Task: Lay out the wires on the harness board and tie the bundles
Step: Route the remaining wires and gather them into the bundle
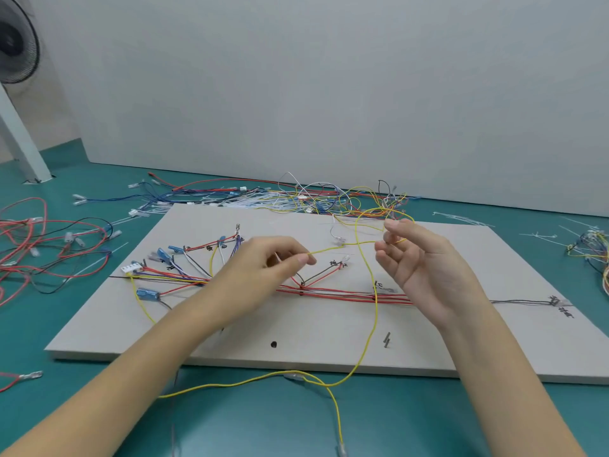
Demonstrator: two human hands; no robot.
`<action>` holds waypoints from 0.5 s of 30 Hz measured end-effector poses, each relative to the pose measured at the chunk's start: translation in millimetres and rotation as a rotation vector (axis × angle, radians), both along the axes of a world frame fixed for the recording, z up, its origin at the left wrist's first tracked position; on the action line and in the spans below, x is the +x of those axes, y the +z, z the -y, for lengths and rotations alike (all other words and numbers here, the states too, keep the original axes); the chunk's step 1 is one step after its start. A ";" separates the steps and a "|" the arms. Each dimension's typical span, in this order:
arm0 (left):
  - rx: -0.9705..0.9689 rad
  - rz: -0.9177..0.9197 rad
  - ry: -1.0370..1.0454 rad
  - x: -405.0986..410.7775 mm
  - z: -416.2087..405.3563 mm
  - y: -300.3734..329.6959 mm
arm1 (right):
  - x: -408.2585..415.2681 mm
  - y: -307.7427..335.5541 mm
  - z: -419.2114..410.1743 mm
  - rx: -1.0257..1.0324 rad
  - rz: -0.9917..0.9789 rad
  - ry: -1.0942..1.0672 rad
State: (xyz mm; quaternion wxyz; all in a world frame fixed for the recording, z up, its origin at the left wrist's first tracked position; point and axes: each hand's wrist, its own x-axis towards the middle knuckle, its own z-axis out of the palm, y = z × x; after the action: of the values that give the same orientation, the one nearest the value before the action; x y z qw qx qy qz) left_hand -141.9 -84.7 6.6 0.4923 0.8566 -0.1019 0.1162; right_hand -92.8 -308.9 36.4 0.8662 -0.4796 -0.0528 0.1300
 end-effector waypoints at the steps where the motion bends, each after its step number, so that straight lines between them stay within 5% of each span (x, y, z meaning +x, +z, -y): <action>1: 0.064 0.030 0.011 -0.9 4.2 -3.7 | 0.9 0.1 1.2 -0.011 -0.004 -0.046; 4: 0.186 0.106 0.033 -2.9 15.5 -11.8 | 2.7 -0.4 4.2 -0.106 -0.041 -0.217; 6: 0.212 0.139 0.055 -2.9 18.8 -14.1 | 4.9 -4.4 5.0 -0.353 -0.009 -0.384; 9: 0.199 0.167 0.070 -2.4 18.6 -12.4 | -1.1 -5.5 -4.3 -0.699 0.356 -0.569; 15: 0.092 0.214 0.080 -4.0 19.2 -8.4 | -9.7 -23.3 -24.9 -1.119 0.758 0.023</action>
State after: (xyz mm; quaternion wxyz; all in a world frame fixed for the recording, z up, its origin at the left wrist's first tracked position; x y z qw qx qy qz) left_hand -145.8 -103.9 -1.8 0.4335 0.8645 -0.1249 0.2218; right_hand -102.5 -284.1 13.1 0.4074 -0.8678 -0.2829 -0.0303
